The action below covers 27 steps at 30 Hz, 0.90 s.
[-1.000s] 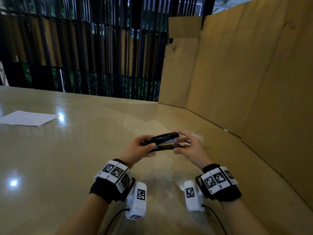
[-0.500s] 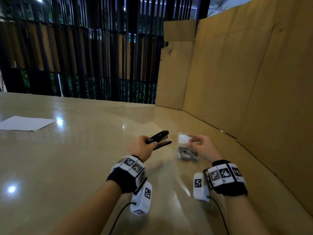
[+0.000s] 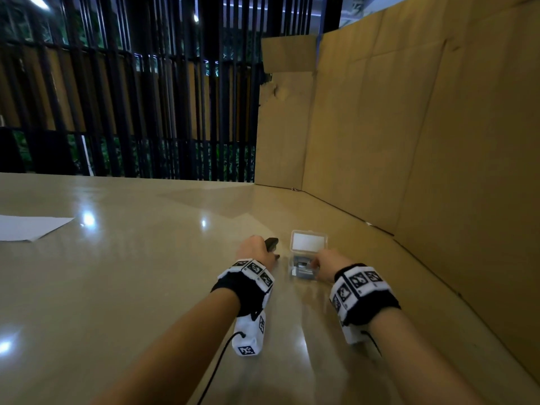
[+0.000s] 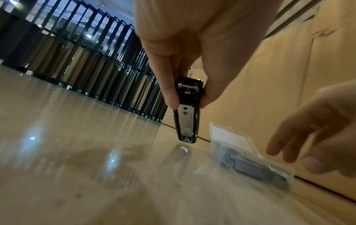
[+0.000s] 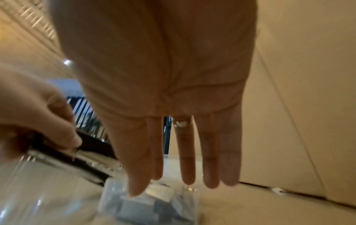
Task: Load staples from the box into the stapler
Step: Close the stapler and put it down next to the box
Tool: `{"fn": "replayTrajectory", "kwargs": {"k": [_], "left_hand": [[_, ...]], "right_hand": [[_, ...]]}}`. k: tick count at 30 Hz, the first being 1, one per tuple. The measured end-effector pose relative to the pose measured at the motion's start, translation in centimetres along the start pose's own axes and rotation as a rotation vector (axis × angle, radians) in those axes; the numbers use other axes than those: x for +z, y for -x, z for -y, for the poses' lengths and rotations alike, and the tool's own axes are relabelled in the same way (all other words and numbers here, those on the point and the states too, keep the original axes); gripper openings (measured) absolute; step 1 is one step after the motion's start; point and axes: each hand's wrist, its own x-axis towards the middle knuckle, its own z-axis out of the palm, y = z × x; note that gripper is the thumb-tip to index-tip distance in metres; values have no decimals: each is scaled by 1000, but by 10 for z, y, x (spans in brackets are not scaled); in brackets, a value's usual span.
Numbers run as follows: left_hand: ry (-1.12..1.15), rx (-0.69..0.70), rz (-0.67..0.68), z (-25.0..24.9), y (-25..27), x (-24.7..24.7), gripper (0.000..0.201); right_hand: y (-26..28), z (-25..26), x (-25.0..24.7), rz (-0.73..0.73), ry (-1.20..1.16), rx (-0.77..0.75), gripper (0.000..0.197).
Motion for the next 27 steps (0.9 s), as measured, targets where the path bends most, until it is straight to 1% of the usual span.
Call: {"fn": "replayTrajectory", "kwargs": {"k": [2, 5, 8, 11, 14, 20, 25, 27], "left_hand": [[-32, 19, 15, -5, -2, 4, 22], [-39, 24, 25, -10, -7, 8, 29], [-80, 3, 62, -14, -12, 14, 32], [-22, -71, 92, -18, -11, 18, 42], [18, -67, 109, -19, -10, 23, 47], [10, -43, 150, -20, -10, 27, 56], [59, -92, 203, -20, -12, 28, 64], [60, -96, 189, -20, -14, 30, 61]], "right_hand": [[-4, 3, 0, -54, 85, -10, 30], [-9, 7, 4, -110, 190, -35, 28], [-12, 12, 5, -123, 240, -67, 29], [-16, 14, 5, -100, 216, -95, 33], [-21, 11, 7, -74, 201, -97, 34], [-36, 0, 13, -67, 177, -47, 30], [-44, -3, 15, -63, 182, -27, 30], [-45, -4, 15, -60, 190, -17, 30]]}}
